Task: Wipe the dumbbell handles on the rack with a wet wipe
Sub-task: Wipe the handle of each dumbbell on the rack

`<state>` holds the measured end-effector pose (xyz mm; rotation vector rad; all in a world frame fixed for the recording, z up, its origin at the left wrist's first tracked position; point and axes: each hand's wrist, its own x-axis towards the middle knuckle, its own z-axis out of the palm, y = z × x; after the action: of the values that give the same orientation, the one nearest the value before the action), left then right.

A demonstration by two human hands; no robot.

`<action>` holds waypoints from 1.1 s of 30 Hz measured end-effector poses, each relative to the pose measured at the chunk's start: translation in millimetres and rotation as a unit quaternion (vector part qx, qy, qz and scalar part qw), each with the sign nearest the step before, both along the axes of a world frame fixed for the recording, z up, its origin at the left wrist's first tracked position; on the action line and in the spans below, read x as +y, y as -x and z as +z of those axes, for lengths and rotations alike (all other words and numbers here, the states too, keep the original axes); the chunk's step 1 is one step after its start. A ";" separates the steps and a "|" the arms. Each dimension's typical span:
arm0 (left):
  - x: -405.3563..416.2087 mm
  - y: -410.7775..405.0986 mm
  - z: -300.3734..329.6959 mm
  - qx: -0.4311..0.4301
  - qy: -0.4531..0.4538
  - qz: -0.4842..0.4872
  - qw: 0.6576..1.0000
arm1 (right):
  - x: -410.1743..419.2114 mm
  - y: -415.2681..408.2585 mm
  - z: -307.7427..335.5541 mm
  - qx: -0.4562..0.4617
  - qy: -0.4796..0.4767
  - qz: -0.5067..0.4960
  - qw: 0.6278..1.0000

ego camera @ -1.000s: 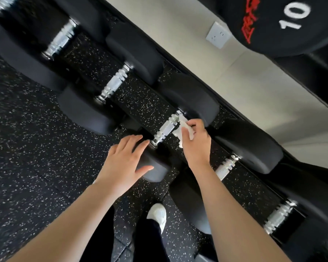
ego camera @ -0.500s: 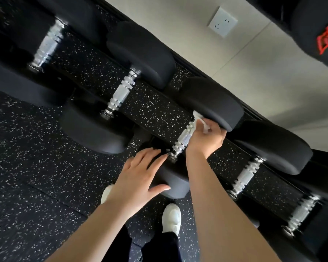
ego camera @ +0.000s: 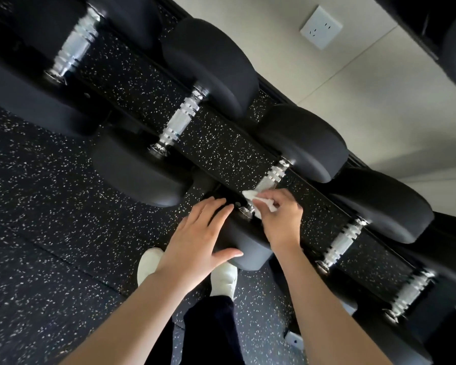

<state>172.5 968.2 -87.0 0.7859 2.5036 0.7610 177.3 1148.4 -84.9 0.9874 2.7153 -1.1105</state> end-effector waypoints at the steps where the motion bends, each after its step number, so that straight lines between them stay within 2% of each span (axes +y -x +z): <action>1: 1.3 -0.4 0.3 0.001 -0.001 0.007 1.000 | -1.6 -5.1 -2.1 -0.013 0.008 0.016 1.000; 8: 16.3 -11.8 2.1 0.015 -0.001 0.077 0.997 | 4.5 -15.7 -6.3 -0.079 0.043 0.051 0.995; 13: 29.0 -21.1 2.2 0.011 0.006 0.129 0.992 | 3.7 -18.2 -2.8 -0.086 0.060 0.019 0.994; 24: 33.2 -29.8 -7.8 -0.008 -0.027 0.167 0.986 | 11.3 -8.3 -2.1 0.045 0.085 -0.126 0.987; 28: 33.3 -31.2 -7.7 -0.012 -0.034 0.176 0.984 | 21.5 17.8 2.4 0.092 0.104 -0.241 0.961; 33: 32.5 -31.7 -7.7 -0.010 -0.040 0.178 0.983 | 25.6 42.4 6.8 0.139 0.227 -0.389 0.882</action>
<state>204.2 1000.7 -94.6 0.3520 2.6428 0.9847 135.0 1174.0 -78.2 2.0039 2.0154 -2.0077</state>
